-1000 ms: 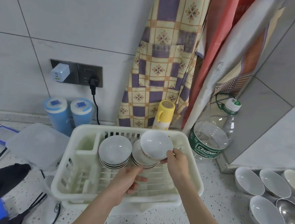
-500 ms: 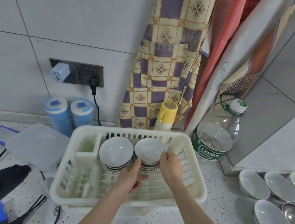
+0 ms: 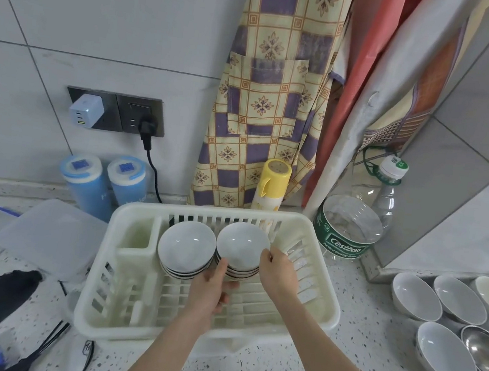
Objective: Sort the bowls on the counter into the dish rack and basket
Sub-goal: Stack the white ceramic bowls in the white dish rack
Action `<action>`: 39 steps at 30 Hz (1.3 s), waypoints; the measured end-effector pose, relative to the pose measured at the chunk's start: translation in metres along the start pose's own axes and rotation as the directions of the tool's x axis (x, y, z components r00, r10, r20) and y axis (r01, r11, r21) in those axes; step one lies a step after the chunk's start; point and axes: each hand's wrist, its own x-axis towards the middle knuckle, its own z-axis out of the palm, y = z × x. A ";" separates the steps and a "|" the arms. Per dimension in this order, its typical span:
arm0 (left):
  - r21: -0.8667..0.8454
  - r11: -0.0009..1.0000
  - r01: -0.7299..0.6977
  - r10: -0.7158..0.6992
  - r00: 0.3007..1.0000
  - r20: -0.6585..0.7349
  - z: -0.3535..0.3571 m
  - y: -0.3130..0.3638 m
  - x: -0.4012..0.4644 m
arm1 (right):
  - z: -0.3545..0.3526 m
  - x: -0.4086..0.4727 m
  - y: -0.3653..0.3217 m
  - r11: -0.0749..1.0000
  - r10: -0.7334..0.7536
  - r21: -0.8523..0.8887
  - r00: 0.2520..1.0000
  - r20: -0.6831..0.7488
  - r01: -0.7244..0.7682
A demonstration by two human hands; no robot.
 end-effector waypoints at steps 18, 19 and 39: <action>0.002 1.000 0.020 -0.020 1.000 -0.012 0.002 0.002 -0.005 | -0.003 0.008 0.010 0.797 0.258 0.441 0.893 0.368 -0.412; 0.000 1.000 0.022 -0.022 1.000 -0.011 0.003 0.002 -0.005 | -0.003 0.008 0.011 0.797 0.256 0.441 0.892 0.372 -0.413; -0.066 0.995 0.077 -0.068 0.989 0.130 -0.005 0.020 -0.044 | -0.057 -0.059 0.018 0.831 0.008 0.545 0.981 0.193 -0.113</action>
